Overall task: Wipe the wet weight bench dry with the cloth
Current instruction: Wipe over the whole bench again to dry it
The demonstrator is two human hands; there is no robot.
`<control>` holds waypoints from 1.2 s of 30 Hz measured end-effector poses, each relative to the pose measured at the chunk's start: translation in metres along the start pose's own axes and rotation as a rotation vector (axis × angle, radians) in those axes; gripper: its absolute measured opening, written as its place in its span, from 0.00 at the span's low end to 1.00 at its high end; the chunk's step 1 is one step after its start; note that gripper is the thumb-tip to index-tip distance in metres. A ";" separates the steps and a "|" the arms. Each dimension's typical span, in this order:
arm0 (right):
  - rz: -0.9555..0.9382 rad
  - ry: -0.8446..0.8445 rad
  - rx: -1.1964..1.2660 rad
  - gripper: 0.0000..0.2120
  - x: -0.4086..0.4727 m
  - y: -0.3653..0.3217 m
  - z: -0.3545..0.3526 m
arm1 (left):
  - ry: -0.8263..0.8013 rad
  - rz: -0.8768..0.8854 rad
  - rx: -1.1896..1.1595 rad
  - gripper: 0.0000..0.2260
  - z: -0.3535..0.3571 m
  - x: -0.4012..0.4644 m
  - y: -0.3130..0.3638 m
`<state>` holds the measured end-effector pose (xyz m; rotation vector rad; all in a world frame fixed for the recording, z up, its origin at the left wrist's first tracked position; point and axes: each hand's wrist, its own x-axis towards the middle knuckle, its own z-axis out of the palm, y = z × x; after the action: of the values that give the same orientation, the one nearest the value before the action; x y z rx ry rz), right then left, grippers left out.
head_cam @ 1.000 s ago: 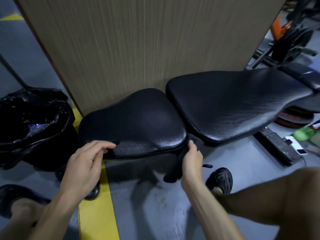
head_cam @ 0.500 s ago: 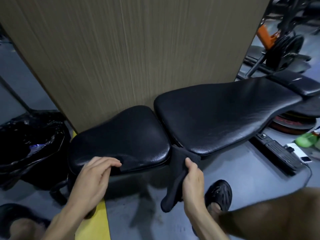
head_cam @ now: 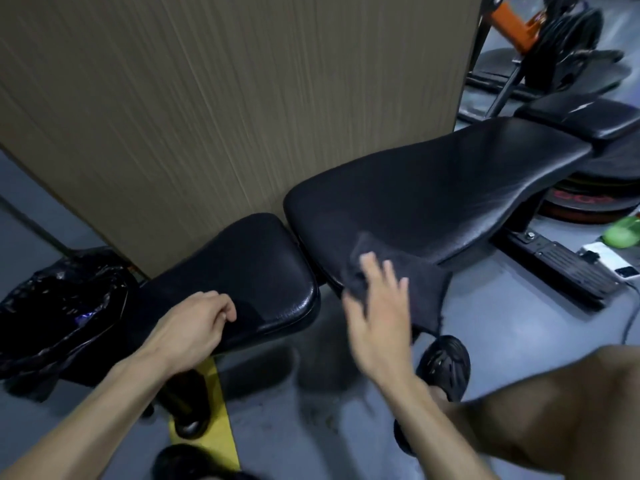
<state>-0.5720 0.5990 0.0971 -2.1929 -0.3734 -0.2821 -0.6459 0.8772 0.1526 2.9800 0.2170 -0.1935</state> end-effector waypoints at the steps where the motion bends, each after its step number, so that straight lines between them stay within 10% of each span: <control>1: -0.106 -0.071 -0.167 0.32 -0.008 0.005 0.020 | -0.025 0.012 0.002 0.11 -0.002 0.004 -0.001; 10: -0.387 -0.322 -0.445 0.28 0.096 -0.002 0.035 | -0.242 0.045 0.061 0.09 -0.018 0.029 -0.001; 22: -0.132 -0.326 0.206 0.20 -0.020 0.015 0.002 | -0.273 0.181 -0.063 0.10 -0.026 0.041 0.016; 29: 1.247 0.237 1.202 0.17 -0.069 0.000 0.006 | -0.266 0.217 -0.210 0.11 -0.022 0.040 0.023; 36: 1.295 0.119 1.439 0.24 -0.025 -0.029 0.011 | -0.244 0.277 -0.339 0.11 -0.023 0.038 0.033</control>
<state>-0.6047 0.6200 0.1038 -0.6499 0.7423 0.4683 -0.6005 0.8533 0.1747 2.5829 -0.1741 -0.4347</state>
